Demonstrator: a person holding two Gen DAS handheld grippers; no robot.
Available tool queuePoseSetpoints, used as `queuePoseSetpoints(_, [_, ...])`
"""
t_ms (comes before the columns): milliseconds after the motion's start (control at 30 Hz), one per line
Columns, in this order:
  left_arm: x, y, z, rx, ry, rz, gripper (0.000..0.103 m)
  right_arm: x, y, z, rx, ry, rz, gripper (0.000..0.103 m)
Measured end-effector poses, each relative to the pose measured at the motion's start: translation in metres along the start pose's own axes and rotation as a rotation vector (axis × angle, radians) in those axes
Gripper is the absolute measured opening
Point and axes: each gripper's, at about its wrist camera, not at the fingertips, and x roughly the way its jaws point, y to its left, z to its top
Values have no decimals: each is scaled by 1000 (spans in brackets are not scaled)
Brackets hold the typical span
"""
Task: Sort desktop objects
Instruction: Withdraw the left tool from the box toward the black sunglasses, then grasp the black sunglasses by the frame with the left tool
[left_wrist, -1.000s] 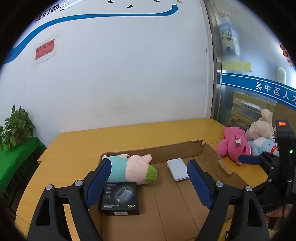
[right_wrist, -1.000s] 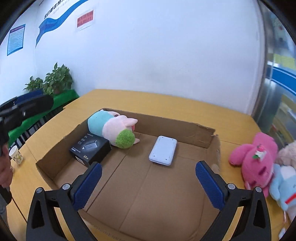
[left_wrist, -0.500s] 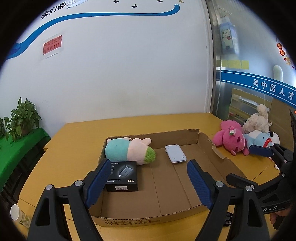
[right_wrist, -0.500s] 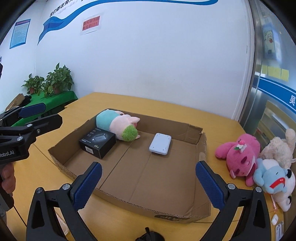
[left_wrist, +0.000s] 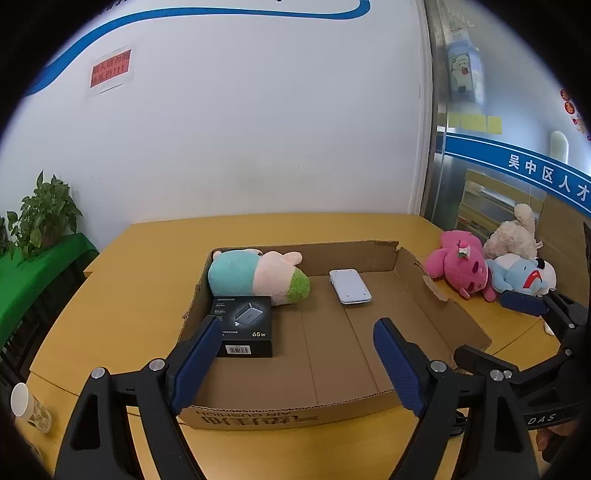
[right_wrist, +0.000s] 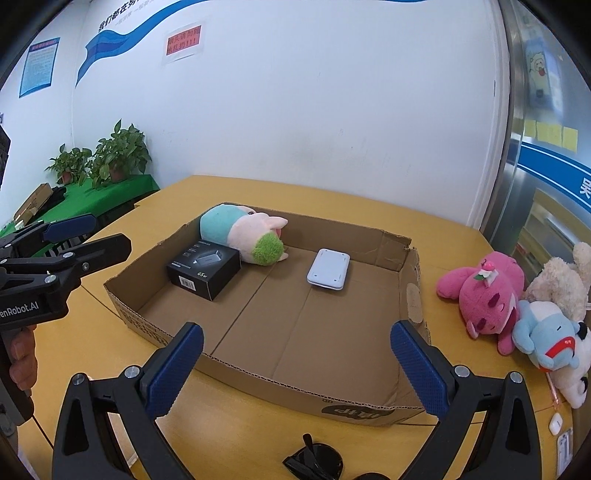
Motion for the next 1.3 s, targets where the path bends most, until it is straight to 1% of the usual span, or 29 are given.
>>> queuePoseSetpoints(200, [6, 6, -4, -25, 27, -12, 84, 5, 2, -6, 1, 19, 6, 103])
queuePoseSetpoints(400, [9, 6, -9, -13, 53, -23, 84, 10, 0, -12, -9, 37, 21, 103])
queuePoseSetpoints(467, [10, 8, -13, -17, 72, -32, 84, 10, -5, -17, -15, 39, 36, 103])
queuePoseSetpoints(567, [12, 11, -27, -39, 118, -62, 84, 9, -23, -35, 18, 59, 88, 103])
queuePoseSetpoints(633, [15, 14, -41, -65, 165, -83, 84, 11, -43, -56, 56, 105, 119, 103])
queuePoseSetpoints(700, [19, 16, -54, -91, 212, -113, 84, 13, -58, -75, 69, 149, 127, 103])
queuePoseSetpoints(800, [27, 13, -75, -123, 289, -164, 84, 21, -86, -112, 51, 244, 138, 103])
queuePoseSetpoints(867, [32, 10, -86, -133, 325, -186, 84, 26, -98, -130, 54, 300, 143, 103])
queuePoseSetpoints(900, [34, 8, -90, -137, 338, -193, 84, 31, -107, -142, 69, 342, 150, 103])
queuePoseSetpoints(967, [36, 3, -96, -144, 361, -211, 84, 37, -114, -157, 104, 391, 178, 102])
queuePoseSetpoints(1067, [39, -3, -101, -146, 386, -236, 84, 41, -108, -170, 123, 421, 227, 98])
queuePoseSetpoints(1167, [43, -7, -103, -142, 408, -255, 84, 37, -85, -176, 113, 421, 286, 98])
queuePoseSetpoints(1200, [44, -8, -104, -144, 413, -262, 84, 35, -75, -176, 117, 423, 333, 97])
queuePoseSetpoints(1233, [46, -9, -104, -146, 418, -269, 84, 33, -69, -176, 115, 423, 358, 97])
queuePoseSetpoints(1267, [47, -10, -105, -148, 424, -279, 84, 30, -62, -176, 102, 419, 367, 97])
queuePoseSetpoints(1300, [47, -12, -106, -151, 427, -289, 84, 27, -56, -174, 78, 413, 350, 97])
